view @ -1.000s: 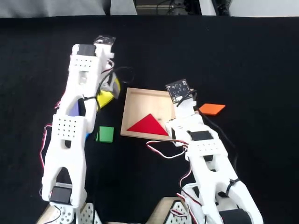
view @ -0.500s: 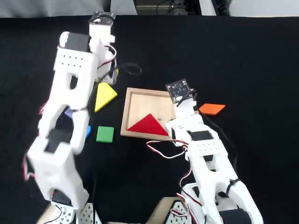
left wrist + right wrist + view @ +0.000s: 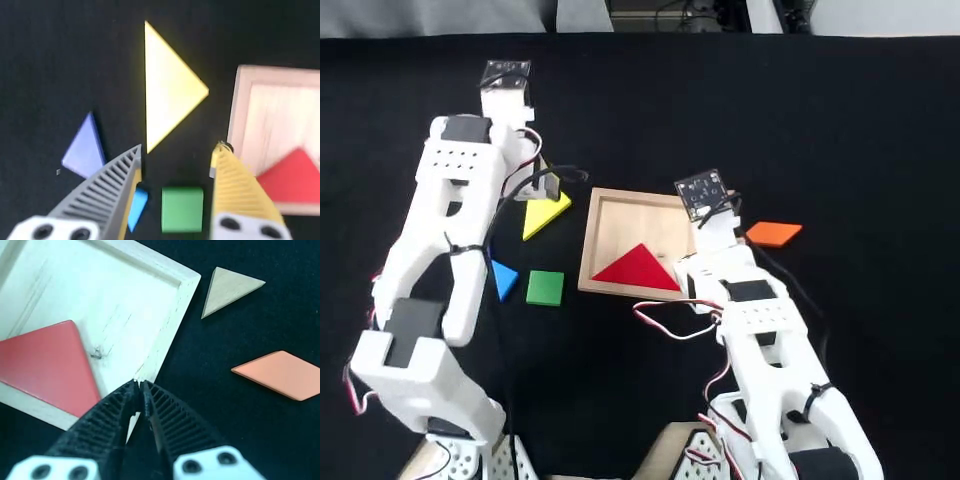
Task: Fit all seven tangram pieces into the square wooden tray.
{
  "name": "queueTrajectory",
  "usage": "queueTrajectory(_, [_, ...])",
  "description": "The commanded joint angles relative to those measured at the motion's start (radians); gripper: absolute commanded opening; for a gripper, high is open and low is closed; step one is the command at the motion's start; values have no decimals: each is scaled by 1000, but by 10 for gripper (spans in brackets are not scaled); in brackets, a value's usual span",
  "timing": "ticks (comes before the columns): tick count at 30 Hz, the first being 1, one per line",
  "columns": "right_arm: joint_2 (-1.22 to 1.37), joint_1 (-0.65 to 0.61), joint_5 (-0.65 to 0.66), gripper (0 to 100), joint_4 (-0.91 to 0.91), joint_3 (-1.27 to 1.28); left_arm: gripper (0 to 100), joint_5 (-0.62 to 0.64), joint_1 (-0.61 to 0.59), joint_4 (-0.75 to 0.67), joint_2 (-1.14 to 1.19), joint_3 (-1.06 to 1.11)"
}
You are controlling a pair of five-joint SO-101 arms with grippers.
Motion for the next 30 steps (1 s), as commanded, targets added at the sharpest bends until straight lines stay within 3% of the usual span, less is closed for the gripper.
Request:
queueTrajectory(1, [-28, -15, 11, 12, -17, -5, 238, -14, -1, -86, 32, -4])
queueTrajectory(7, [-28, -15, 11, 12, -18, -5, 238, -14, 70, -161, 161, -13])
queueTrajectory(12, [-28, -15, 11, 12, -18, -5, 238, -15, 58, -230, 253, -33])
queueTrajectory(23, [-30, -15, 11, 12, -18, -5, 238, -15, 16, -118, 460, -297])
queueTrajectory(30, [-30, -15, 11, 12, -18, -5, 239, -21, 1, 37, 566, -472])
